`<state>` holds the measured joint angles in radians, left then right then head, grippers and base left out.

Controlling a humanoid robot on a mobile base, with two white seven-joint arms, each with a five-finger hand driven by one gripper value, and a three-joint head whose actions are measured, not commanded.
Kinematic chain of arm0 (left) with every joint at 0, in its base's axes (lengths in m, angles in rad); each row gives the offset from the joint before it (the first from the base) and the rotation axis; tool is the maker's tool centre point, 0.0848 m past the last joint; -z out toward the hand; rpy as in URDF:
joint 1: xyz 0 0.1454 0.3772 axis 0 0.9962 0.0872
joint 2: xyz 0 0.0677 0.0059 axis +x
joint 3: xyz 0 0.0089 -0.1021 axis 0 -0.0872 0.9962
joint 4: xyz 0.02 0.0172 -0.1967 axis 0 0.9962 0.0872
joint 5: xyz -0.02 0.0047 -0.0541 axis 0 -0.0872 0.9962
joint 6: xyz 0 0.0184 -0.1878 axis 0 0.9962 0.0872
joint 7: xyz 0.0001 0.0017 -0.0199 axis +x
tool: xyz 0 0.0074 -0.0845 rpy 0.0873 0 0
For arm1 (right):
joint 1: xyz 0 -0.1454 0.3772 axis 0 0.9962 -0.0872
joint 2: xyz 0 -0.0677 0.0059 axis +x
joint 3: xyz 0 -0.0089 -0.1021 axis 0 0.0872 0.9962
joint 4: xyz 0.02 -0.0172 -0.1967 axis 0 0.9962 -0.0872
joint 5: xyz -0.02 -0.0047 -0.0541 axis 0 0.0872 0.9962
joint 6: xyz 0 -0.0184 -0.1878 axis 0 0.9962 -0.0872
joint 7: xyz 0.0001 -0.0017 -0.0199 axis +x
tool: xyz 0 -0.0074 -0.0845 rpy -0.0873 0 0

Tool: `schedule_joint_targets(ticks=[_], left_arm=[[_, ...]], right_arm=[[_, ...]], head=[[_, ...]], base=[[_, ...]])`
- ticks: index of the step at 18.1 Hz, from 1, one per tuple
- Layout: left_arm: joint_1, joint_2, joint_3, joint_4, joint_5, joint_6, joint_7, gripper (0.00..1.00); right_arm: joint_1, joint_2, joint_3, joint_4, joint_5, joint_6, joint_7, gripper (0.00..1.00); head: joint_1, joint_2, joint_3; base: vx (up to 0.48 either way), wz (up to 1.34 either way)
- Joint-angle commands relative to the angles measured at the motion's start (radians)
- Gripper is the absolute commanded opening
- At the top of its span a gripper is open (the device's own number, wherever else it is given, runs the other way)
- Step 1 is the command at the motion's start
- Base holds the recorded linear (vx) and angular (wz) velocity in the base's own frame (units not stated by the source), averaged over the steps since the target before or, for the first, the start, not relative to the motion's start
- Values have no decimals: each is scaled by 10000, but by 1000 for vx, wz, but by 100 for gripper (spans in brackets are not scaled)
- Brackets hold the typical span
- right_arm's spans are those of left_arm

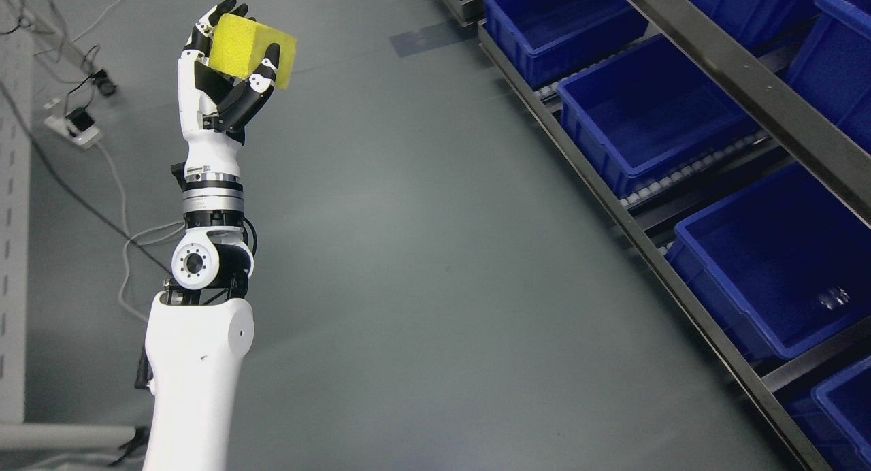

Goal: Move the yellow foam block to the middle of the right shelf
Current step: 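Hold the cube raised in the left hand while turning toward the bin shelves, then lower the left hand with the cube into a blue bin on the shelf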

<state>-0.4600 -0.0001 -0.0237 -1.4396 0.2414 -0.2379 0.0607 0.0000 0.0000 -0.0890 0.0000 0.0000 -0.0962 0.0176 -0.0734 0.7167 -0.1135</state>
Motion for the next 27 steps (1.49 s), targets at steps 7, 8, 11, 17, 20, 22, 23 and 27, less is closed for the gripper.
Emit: schedule_joint_targets(ticks=[7,8,11,17,20,22,23,27], left_arm=[[-186,175,-1127,-298,10,-60,-192,34],[-186,175,-1265,-390,10,-60,-193,34],[-186,175,-1618,-713,10,-75,-208,34],[-247,175,-2598,-1311,25,-397,-315,34],[-690,175,-3304,-1450,41,-703,-621,34],[-1348,175,-3856,-1435,147,-705,-638,34],[-1640,175,-4026,-1419,270,-674,-638,34],[-2974,175,-4212,-1358,990,135,-638,34]], right_arm=[[-15,-175,0,-174,0,-4,8,100],[-15,-175,0,-174,0,-4,8,100],[-15,-175,0,-174,0,-4,8,100],[-15,-175,0,-174,0,-4,8,100],[-15,-175,0,-174,0,-4,8,100],[-15,-175,0,-174,0,-4,8,100],[-15,-175,0,-174,0,-4,8,100],[-15,-175,0,-174,0,-4,8,100]], head=[[0,0,0],[0,0,0],[0,0,0],[0,0,0],[0,0,0],[0,0,0],[0,0,0],[0,0,0]], base=[[457,-495],[419,-372],[446,-365],[382,-350],[299,-274],[225,-285],[202,-285],[165,-266]])
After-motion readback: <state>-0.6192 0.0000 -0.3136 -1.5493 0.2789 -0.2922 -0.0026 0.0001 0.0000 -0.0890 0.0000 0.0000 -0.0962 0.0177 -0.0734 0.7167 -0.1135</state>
